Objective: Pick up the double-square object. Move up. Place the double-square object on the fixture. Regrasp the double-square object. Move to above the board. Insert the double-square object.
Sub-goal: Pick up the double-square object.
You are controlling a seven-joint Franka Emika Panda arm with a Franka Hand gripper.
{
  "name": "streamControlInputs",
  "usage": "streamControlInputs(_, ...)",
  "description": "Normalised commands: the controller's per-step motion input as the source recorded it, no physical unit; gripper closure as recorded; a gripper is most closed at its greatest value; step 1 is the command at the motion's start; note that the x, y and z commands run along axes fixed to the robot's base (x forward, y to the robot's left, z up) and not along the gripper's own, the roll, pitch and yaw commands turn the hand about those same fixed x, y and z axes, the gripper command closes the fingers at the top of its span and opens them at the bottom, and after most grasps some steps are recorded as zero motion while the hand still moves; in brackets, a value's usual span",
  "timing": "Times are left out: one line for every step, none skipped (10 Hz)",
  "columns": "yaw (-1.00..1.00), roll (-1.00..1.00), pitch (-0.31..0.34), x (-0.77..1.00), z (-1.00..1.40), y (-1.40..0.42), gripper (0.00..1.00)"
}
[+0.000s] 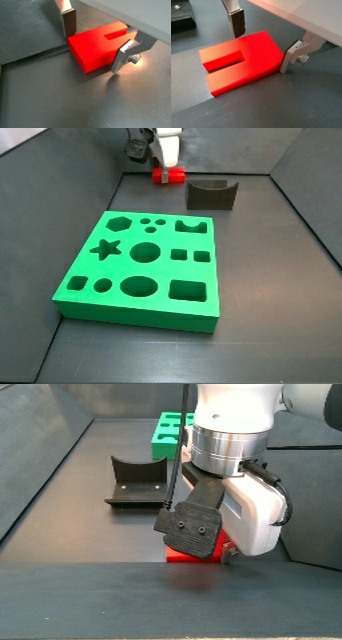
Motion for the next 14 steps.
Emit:
streamControlInputs(-0.22,-0.17,-0.093,0.0,-0.79,0.19,0.0)
streamControlInputs(-0.02,-0.12,-0.106,0.11,-0.83,-0.21,0.0)
streamControlInputs(-0.02,-0.11,-0.091,0.24,-0.83,-0.54,0.0)
streamControlInputs(-0.05,-0.14,-0.101,0.25,-0.76,-0.6,0.0)
streamControlInputs(-0.03,-0.17,-0.114,0.2,-0.69,-0.52,0.0)
streamControlInputs(0.0,-0.08,-0.097,0.0,-0.43,-0.25,0.0)
streamControlInputs(0.14,-0.23,-0.066,0.0,-0.24,0.02,0.0)
streamControlInputs(0.62,-0.35,-0.117,0.0,-0.31,0.19,0.0)
streamControlInputs(0.81,-0.29,-0.139,-0.06,-0.3,0.04,0.0)
streamControlInputs(0.09,-0.13,-0.066,0.0,0.0,0.05,0.0)
streamControlInputs(0.0,0.0,0.0,0.0,0.0,0.09,0.0)
streamControlInputs(0.32,-0.02,0.0,0.34,-0.06,0.55,0.0)
streamControlInputs(0.22,-0.08,0.0,0.29,-0.11,0.49,0.0)
streamControlInputs(0.0,0.0,0.0,0.0,0.0,0.0,0.0)
